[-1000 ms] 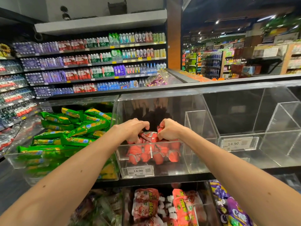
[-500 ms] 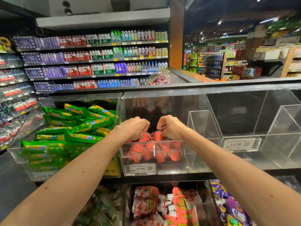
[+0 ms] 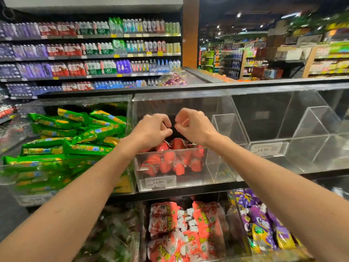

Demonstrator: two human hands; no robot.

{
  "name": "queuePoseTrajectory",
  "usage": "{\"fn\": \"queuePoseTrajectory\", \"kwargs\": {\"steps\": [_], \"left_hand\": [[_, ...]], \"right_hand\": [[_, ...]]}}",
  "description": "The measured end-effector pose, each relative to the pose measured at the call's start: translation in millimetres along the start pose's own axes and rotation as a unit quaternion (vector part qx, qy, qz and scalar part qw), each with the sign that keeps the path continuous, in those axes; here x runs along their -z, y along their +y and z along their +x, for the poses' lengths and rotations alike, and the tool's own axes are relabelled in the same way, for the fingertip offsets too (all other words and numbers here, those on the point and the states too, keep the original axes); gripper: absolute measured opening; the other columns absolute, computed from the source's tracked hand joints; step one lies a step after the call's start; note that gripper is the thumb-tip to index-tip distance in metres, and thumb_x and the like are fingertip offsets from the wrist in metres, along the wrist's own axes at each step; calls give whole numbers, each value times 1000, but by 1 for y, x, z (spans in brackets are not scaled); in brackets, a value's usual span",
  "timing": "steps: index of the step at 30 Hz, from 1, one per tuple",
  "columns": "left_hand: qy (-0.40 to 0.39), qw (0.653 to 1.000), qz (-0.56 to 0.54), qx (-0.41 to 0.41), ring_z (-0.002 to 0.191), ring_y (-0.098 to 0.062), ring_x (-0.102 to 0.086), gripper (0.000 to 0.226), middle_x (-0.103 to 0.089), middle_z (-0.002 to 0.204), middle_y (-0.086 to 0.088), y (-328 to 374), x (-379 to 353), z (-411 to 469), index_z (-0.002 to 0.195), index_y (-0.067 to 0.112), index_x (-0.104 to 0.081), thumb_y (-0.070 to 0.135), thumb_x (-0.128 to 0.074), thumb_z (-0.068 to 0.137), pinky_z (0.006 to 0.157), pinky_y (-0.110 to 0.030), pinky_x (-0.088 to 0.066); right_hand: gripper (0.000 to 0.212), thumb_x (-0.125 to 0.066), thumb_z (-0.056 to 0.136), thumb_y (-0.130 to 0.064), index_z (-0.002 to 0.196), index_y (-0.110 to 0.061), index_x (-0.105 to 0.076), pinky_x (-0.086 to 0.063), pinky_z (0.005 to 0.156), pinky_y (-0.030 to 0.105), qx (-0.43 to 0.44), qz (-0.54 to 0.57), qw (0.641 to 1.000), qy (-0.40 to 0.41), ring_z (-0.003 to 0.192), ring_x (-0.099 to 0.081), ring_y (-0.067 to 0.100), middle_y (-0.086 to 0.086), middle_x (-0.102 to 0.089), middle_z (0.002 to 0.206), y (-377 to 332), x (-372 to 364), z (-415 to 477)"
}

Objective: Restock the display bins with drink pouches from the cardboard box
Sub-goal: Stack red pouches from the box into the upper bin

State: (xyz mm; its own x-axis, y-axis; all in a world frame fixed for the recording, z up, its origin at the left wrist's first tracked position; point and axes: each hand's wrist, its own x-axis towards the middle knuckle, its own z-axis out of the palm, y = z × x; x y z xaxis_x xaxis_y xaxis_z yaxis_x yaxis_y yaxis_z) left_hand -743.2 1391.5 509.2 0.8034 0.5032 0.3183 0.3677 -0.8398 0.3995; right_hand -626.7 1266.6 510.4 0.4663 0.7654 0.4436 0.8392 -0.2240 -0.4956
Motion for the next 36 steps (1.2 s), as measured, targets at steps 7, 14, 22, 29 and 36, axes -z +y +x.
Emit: {"fn": "queuePoseTrajectory", "kwargs": {"steps": [7,14,22,29,36], "left_hand": [[136,982,-30,-129,94,-12,-61,28,-63,103,10,57,8,-92,111,22,-66,30,-75,85,83,-22,-46],[73,979,-25,-189,110,-13,-55,44,-60,119,6,175,-99,-181,118,22,-64,48,-64,82,98,-23,-40],[-146,949,-203,-193,104,2,-58,36,-64,111,16,422,-326,-214,114,31,-63,49,-65,83,92,-12,-42],[-312,889,-251,-224,98,-21,-68,40,-73,105,-3,618,-503,-220,112,13,-70,43,-69,85,86,-33,-52],[-410,835,-226,-290,93,-23,-67,36,-72,97,-8,766,-638,-209,108,9,-68,38,-70,89,79,-29,-46]], "right_hand": [[53,-61,78,-50,122,-20,-57,-49,88,41,90,-23,996,13,105,-59,26,2,-62,115,3,50,-120],[52,-61,79,-50,121,-19,-62,-46,92,29,20,-5,996,82,106,-61,20,-2,-64,116,121,111,-310],[55,-57,79,-64,115,-24,-65,-50,87,36,-331,24,928,171,100,-64,16,-5,-68,108,306,229,-546],[51,-71,85,-50,126,-22,-58,-46,95,34,-544,25,799,256,110,-59,15,-5,-62,116,412,314,-691],[56,-64,90,-53,134,-21,-51,-47,100,36,-640,36,712,286,118,-55,16,-2,-58,124,519,371,-756]]}}
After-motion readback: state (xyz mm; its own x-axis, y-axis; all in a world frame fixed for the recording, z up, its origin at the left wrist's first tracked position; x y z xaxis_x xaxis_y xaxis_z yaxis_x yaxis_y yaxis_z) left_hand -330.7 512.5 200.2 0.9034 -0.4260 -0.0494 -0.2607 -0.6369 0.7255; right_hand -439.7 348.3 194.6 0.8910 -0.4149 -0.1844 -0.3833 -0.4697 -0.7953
